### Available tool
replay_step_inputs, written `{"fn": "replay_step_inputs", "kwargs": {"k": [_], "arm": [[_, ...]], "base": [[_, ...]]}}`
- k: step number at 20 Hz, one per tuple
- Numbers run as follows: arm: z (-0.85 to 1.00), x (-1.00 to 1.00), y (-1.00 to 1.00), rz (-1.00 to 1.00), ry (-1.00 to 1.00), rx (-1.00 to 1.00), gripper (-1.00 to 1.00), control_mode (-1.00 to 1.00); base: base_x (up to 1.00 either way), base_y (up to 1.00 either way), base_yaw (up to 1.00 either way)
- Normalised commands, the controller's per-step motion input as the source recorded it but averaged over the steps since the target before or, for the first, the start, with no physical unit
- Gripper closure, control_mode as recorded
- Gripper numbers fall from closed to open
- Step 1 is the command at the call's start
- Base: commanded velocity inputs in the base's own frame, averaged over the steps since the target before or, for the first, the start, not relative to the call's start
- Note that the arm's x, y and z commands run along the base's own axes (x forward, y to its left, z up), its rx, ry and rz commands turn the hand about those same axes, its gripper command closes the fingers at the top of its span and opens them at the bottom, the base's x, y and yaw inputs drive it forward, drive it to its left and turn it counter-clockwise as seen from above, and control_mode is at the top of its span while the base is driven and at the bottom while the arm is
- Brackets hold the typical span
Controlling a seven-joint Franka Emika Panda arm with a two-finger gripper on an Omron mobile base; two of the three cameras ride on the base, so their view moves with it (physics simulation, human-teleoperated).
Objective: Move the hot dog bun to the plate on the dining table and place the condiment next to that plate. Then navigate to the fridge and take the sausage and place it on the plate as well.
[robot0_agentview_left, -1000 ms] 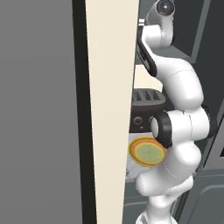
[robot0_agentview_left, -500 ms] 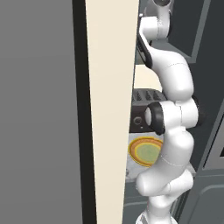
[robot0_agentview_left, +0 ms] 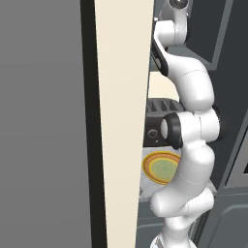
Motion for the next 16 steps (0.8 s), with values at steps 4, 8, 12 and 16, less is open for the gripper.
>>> {"fn": "replay_step_inputs", "kwargs": {"k": [4,8,12,16], "arm": [[-0.05,-0.04,-0.02,0.00,-0.07,0.00,1.00,-1.00],[0.00,-0.62,0.00,0.00,-0.17,0.02,1.00,-1.00],[0.00,-1.00,0.00,0.00,-0.04,0.07,1.00,-1.00],[0.00,-1.00,0.00,0.00,0.00,0.04,1.00,-1.00]], "base": [[0.00,0.00,0.00],[0.00,0.00,0.00],[0.00,0.00,0.00],[0.00,0.00,0.00]]}}
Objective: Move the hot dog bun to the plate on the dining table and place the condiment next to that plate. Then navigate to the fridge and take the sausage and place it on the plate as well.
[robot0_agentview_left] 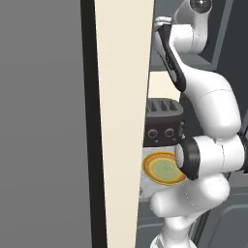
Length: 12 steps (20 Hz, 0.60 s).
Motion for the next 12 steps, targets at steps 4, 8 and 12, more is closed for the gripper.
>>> {"fn": "replay_step_inputs", "kwargs": {"k": [4,8,12], "arm": [[0.00,-1.00,0.00,0.00,0.03,0.00,1.00,-1.00],[0.00,-1.00,0.00,0.00,0.08,0.00,1.00,-1.00],[0.00,-1.00,0.00,0.00,0.12,0.00,1.00,-1.00]], "base": [[0.00,0.00,0.00],[0.00,0.00,0.00],[0.00,0.00,0.00]]}}
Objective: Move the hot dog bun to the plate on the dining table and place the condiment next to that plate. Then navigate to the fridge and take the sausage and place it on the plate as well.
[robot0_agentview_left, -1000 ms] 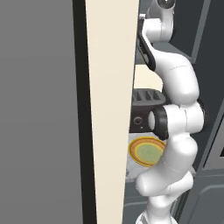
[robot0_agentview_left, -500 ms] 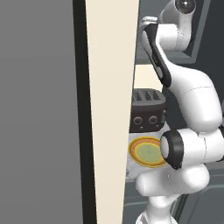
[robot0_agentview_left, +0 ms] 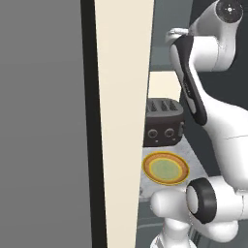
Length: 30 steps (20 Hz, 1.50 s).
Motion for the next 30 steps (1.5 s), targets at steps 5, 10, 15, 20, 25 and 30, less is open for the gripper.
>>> {"fn": "replay_step_inputs", "kwargs": {"k": [5,10,15,20,25,30], "arm": [[-0.25,-0.99,0.06,0.00,0.27,0.00,1.00,-1.00],[-0.61,-0.71,0.18,0.00,0.26,0.00,1.00,-1.00],[-0.86,-0.14,0.07,0.01,0.23,0.00,1.00,-1.00],[-0.78,-0.03,0.11,0.02,0.18,-0.01,1.00,-1.00],[0.00,0.00,0.00,0.00,0.00,0.00,1.00,1.00],[0.00,0.00,0.00,0.00,0.00,0.00,1.00,1.00]], "base": [[0.00,0.00,0.00],[0.00,0.00,0.00],[0.00,0.00,0.00],[0.00,0.00,0.00],[-0.81,-0.46,0.00],[-1.00,-0.90,0.00]]}}
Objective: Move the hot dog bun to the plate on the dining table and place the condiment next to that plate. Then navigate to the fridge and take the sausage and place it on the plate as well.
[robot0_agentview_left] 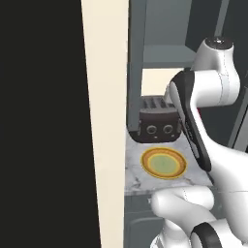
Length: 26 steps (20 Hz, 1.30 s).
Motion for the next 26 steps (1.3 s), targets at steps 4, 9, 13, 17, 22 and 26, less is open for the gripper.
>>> {"fn": "replay_step_inputs", "kwargs": {"k": [4,9,13,17,22,26], "arm": [[0.00,0.00,0.00,0.00,0.00,0.00,1.00,1.00],[0.00,0.00,0.00,0.00,0.00,0.00,1.00,1.00],[0.00,0.00,0.00,0.00,0.00,0.00,1.00,1.00],[0.00,0.00,0.00,0.00,0.00,0.00,1.00,1.00],[0.00,0.00,0.00,0.00,0.00,0.00,1.00,1.00],[0.00,0.00,0.00,0.00,0.00,0.00,1.00,1.00]], "base": [[-0.68,-0.99,0.00],[-1.00,-0.76,-0.01],[-1.00,0.00,-0.11],[-1.00,0.00,-0.11],[-1.00,-0.01,-0.16],[-1.00,-0.17,-0.19]]}}
